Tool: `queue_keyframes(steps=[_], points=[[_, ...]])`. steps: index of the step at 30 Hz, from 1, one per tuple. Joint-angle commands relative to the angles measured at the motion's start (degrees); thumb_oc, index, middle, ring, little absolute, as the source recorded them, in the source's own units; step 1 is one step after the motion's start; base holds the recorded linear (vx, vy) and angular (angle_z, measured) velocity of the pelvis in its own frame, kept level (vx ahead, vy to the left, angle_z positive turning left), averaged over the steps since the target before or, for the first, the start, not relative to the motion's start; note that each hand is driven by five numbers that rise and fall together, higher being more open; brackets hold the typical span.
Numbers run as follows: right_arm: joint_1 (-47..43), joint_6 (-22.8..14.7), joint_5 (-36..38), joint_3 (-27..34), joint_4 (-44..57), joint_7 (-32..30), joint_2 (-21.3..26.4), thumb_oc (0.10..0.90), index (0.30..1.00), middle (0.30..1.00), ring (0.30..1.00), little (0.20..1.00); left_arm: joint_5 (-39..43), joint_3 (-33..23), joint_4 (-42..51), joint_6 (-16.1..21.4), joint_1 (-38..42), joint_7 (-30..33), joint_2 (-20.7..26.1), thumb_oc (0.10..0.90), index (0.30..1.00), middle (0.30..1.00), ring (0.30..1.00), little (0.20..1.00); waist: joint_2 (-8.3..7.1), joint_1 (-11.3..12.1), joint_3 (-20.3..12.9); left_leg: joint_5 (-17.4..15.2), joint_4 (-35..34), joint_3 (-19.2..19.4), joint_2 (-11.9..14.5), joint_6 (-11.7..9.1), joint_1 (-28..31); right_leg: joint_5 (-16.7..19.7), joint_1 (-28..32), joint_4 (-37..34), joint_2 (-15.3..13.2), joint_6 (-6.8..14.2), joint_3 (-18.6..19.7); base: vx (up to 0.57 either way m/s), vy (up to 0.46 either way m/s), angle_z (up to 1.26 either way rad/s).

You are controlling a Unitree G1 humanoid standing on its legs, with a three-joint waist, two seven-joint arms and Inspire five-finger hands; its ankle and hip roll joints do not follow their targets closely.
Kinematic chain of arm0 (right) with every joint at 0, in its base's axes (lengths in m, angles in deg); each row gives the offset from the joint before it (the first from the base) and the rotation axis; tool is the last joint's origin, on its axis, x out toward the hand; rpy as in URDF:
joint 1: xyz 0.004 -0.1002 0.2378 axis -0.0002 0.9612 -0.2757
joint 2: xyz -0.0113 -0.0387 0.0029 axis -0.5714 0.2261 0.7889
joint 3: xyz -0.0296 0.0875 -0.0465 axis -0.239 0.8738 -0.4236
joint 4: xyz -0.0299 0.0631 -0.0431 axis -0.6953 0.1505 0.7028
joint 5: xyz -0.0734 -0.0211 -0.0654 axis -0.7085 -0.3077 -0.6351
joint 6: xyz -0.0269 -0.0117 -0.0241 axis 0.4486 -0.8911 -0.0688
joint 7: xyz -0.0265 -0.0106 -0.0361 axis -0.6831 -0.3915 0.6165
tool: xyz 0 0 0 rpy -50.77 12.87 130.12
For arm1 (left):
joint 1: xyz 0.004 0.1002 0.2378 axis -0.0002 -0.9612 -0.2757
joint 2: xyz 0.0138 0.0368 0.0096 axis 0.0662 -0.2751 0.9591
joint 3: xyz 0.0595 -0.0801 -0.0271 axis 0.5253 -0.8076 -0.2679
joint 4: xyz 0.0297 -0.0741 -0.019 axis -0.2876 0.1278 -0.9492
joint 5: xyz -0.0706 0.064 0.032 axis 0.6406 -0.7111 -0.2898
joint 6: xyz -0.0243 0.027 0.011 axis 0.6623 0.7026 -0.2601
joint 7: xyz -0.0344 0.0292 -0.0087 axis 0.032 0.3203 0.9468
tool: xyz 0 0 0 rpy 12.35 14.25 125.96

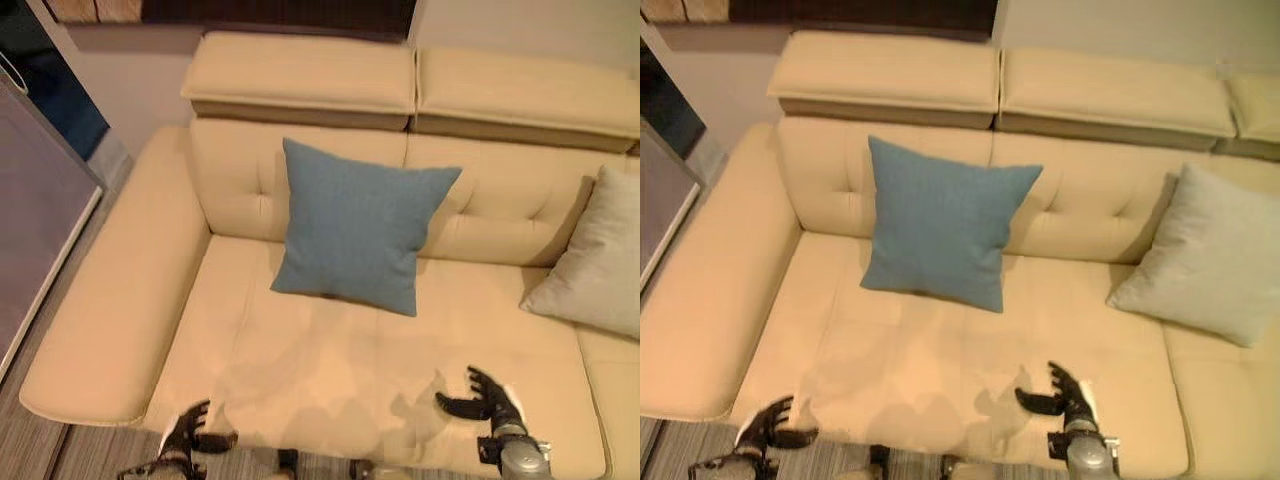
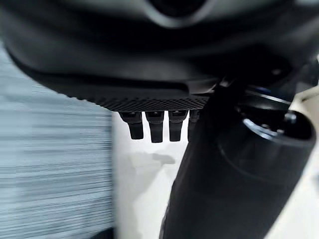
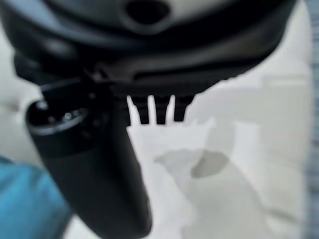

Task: Pick up all the scattered cushions and arrange them neatly on the sofa.

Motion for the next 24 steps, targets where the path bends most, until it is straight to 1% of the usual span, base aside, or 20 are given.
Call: queue_keyframes(steps=[1, 3, 5, 7, 8, 9, 10, 11, 12, 13, 14, 15, 17, 18, 19, 20, 21, 22, 23, 24], points=[[0.21, -2.23, -0.25, 1.07, 0.56, 0.84, 1.13, 0.8, 0.9, 0.9, 0.9, 0.9, -5.11, 0.14, -2.97, 1.9, 2.99, 0.61, 0.69, 0.8, 0.9, 0.9, 0.9, 0.9, -0.88, 0.96, -2.43, -2.3, 0.15, 2.69, 1.33, -1.76, 2.0, -5.36, 2.82, 0.47, -1.34, 4.16, 0.43, -0.03, -0.077, 0.03], [-0.09, -2.19, -0.18, 0.58, -1.05, 1.03, 0.81, 0.8, 0.9, 0.9, 0.9, 0.9, -5.41, 0.2, -4.06, 1.86, 3.16, 0.7, 0.51, 0.8, 0.9, 0.9, 0.9, 0.9, -0.91, 1.07, -2.25, -2.3, 0.15, 2.64, 1.55, -1.8, 2.34, -5.67, 3.25, 0.47, -1.08, 4.04, 0.48, -0.04, -0.062, 0.02], [-1.06, -2.07, 0.82, -0.07, -5.39, 0.86, -0.09, 0.8, 0.9, 0.9, 0.9, 0.9, -5.81, 0.61, -6.06, 1.9, 4.23, 1.25, 0.05, 0.8, 0.9, 0.9, 0.9, 0.9, -0.94, 1.39, -1.59, -1.79, 0.79, 2.37, 2.06, -2.15, 1.77, -6.3, 3.46, 0.47, -0.49, 3.67, 0.31, -0.17, -0.095, 0.05], [-2.38, -1.71, 0.13, -1.43, -8.81, 0.28, 0.04, 0.8, 0.9, 0.9, 0.9, 0.9, -5.75, 1.27, -6.3, 1.9, 5.5, 1.76, -0.31, 0.8, 0.9, 0.9, 0.9, 0.9, -1.49, 1.76, -0.69, -2.16, 4.62, 1.75, 2.07, -2.23, -0.5, -6.43, 3.29, 0.47, -0.65, 3.47, -0.09, -0.26, -0.069, 0.28], [-3.02, -1.59, -0.1, -1.86, -9.86, 0.2, 0.09, 0.8, 0.9, 0.9, 0.9, 0.9, -5.64, 1.63, -6.41, 1.99, 6.24, 1.84, -0.5, 0.8, 0.9, 0.9, 0.9, 0.9, -1.98, 1.77, -0.16, -4.03, 7.39, 1.26, 1.6, -2.01, -1.52, -5.92, 2.95, 0.47, -1.07, 3.32, -0.24, -0.36, -0.018, 0.42], [-3.72, -1.36, -0.55, -2.13, -11.3, -0.15, 0.37, 0.8, 0.9, 0.9, 0.9, 0.9, -5.36, 1.89, -6.36, 1.87, 7.43, 1.68, -0.86, 0.8, 0.9, 0.9, 0.9, 0.9, -3.09, 1.39, 0.59, -8.23, 12.69, 0.53, 0.52, -1.48, -2.05, -5.01, 2.15, 0.47, -2.3, 3.35, -0.45, -0.37, 0.014, 0.34], [-3.78, -1.08, -0.38, -2.03, -12.01, -0.04, 0.31, 0.8, 0.9, 0.9, 0.9, 0.9, -5.24, 2.06, -6.22, 1.86, 7.64, 1.61, -1.0, 0.8, 0.9, 0.9, 0.9, 0.9, -3.38, 1.07, 0.57, -9.01, 14.06, 0.56, 0.44, -1.27, -1.55, -4.54, 1.65, 0.47, -2.72, 3.39, -0.63, -0.39, 0.066, 0.36], [-3.74, -0.86, 0.0, -1.83, -13.48, 0.24, 0.07, 0.8, 0.9, 0.9, 0.9, 0.9, -5.13, 2.2, -6.14, 1.89, 7.8, 1.65, -1.37, 0.8, 0.9, 0.9, 0.9, 0.9, -3.56, 0.6, 0.28, -10.36, 17.84, 0.06, 0.85, -1.13, 0.04, -3.45, 0.86, 0.47, -3.08, 3.32, -1.04, -0.29, 0.121, 0.3], [-3.82, -0.62, -0.25, -1.93, -14.9, 0.4, -0.14, 0.8, 0.9, 0.9, 0.9, 0.9, -5.38, 2.47, -6.44, 1.96, 8.19, 2.06, -1.58, 0.8, 0.9, 0.9, 0.9, 0.9, -3.83, 0.28, -0.17, -10.54, 20.31, -1.54, 0.52, -1.37, 2.19, -2.14, 0.24, 0.47, -3.45, 3.4, -1.14, -0.26, 0.161, 0.26], [-3.88, -0.47, -0.37, -1.88, -15.89, 0.41, -0.25, 0.8, 0.9, 0.9, 0.9, 0.9, -5.41, 2.81, -6.44, 1.95, 8.44, 2.22, -1.78, 0.8, 0.9, 0.9, 0.9, 0.9, -3.54, 0.07, -0.28, -10.81, 20.6, -2.82, 0.34, -1.57, 3.34, -1.61, 0.03, 0.47, -3.38, 3.6, -1.25, -0.21, 0.217, 0.33], [-4.26, -0.17, -0.93, -2.13, -17.74, 0.33, -0.66, 0.8, 0.9, 0.9, 0.9, 0.9, -5.54, 3.4, -6.3, 1.82, 8.73, 2.26, -2.33, 0.8, 0.9, 0.9, 0.9, 0.9, -2.97, -0.61, -0.55, -12.36, 17.03, -3.19, 0.2, -1.52, 5.82, -0.57, -0.72, 0.47, -3.23, 3.99, -1.48, -0.23, 0.292, 0.41], [-4.63, 0.26, -1.43, -1.8, -19.07, 0.12, -1.05, 0.8, 0.9, 0.9, 0.9, 0.9, -5.54, 3.78, -6.77, 1.77, 9.37, 2.08, -2.7, 0.8, 0.9, 0.9, 0.9, 0.9, -2.9, -1.07, -0.74, -14.84, 12.42, -3.1, -0.73, -0.64, 8.07, 1.01, -2.52, 0.76, -3.75, 4.8, -1.6, -0.27, 0.305, 0.43], [-5.31, 0.72, -2.24, -1.88, -19.84, -0.59, -1.39, 0.8, 0.9, 0.9, 0.9, 0.9, -5.5, 4.13, -6.84, 1.7, 10.14, 2.47, -2.73, 0.8, 0.9, 0.9, 0.9, 0.9, -3.23, -1.2, 0.15, -15.79, 11.39, -3.75, -2.31, 0.4, 7.36, 2.56, -5.02, 1.13, -4.94, 5.85, -1.38, -0.24, 0.212, 0.26], [-5.35, 0.71, -2.24, -1.88, -19.86, -0.6, -1.41, 0.8, 0.9, 0.9, 0.9, 0.9, -5.5, 4.13, -6.86, 1.71, 10.18, 2.48, -2.72, 0.8, 0.9, 0.9, 0.9, 0.9, -3.26, -1.24, 0.11, -15.77, 11.43, -3.78, -2.35, 0.42, 7.25, 2.57, -5.1, 1.14, -4.99, 5.87, -1.4, -0.28, 0.211, -0.13], [-5.9, 1.35, -2.96, -2.17, -20.72, -0.82, -1.84, 0.8, 0.9, 0.9, 0.9, 0.9, -5.67, 4.37, -7.48, 1.64, 10.7, 2.77, -2.57, 0.8, 0.9, 0.9, 0.9, 0.9, -3.96, -0.82, 0.93, -15.51, 11.01, -4.48, -4.2, 1.25, 6.17, 3.14, -6.48, 1.18, -5.95, 6.75, -1.47, -0.38, 0.278, -0.02], [-5.92, 1.52, -4.51, -3.01, -21.18, -1.15, -2.42, 0.8, 0.9, 0.9, 0.9, 0.9, -5.64, 3.95, -8.44, 1.69, 10.34, 2.9, -2.45, 0.8, 0.9, 0.9, 0.9, 0.9, -4.26, 0.14, 1.54, -14.98, 9.8, -4.3, -5.13, 2.02, 6.04, 2.68, -7.46, 1.5, -6.85, 7.3, -2.59, -0.54, 0.368, 0.02], [-6.46, 2.2, -5.31, -3.26, -21.67, -1.0, -2.88, 0.8, 0.9, 0.9, 0.9, 0.9, -5.75, 2.91, -9.78, 1.28, 10.03, 3.19, -1.97, 0.8, 0.9, 0.9, 0.9, 0.9, -4.73, 0.56, 2.42, -14.11, 9.3, -3.68, -5.36, 2.35, 5.84, 2.74, -8.68, 3.07, -7.51, 7.71, -3.19, -0.44, 0.266, 0.36], [-6.72, 2.43, -5.62, -3.22, -21.87, -1.03, -2.91, 0.8, 0.9, 0.9, 0.9, 0.9, -5.93, 2.66, -10.24, 1.11, 10.13, 3.13, -1.73, 0.8, 0.9, 0.9, 0.9, 0.9, -4.79, 0.7, 2.78, -13.68, 9.44, -3.44, -5.33, 2.64, 5.43, 2.18, -9.13, 4.4, -7.67, 7.81, -3.3, -0.44, 0.207, 0.06], [-6.9, 2.32, -5.83, -3.65, -22.27, -1.08, -2.79, 0.8, 0.9, 0.9, 0.9, 0.9, -6.79, 3.06, -10.64, 0.88, 10.2, 3.18, -1.06, 0.8, 0.9, 0.9, 0.9, 0.9, -4.61, 1.04, 3.39, -12.36, 9.13, -3.19, -5.41, 3.28, 4.4, 0.16, -8.72, 8.91, -7.57, 7.34, -2.24, -0.38, 0.169, -0.44], [-6.56, 2.39, -5.73, -3.62, -22.79, -1.05, -2.91, 0.8, 0.9, 0.9, 0.9, 0.9, -7.16, 3.19, -11.13, 0.57, 10.18, 3.1, -0.78, 0.8, 0.9, 0.9, 0.9, 0.9, -4.25, 1.71, 3.2, -11.53, 8.32, -3.48, -5.43, 3.89, 4.22, -1.71, -6.82, 12.73, -7.15, 6.49, -0.72, -0.31, 0.136, -0.68]])
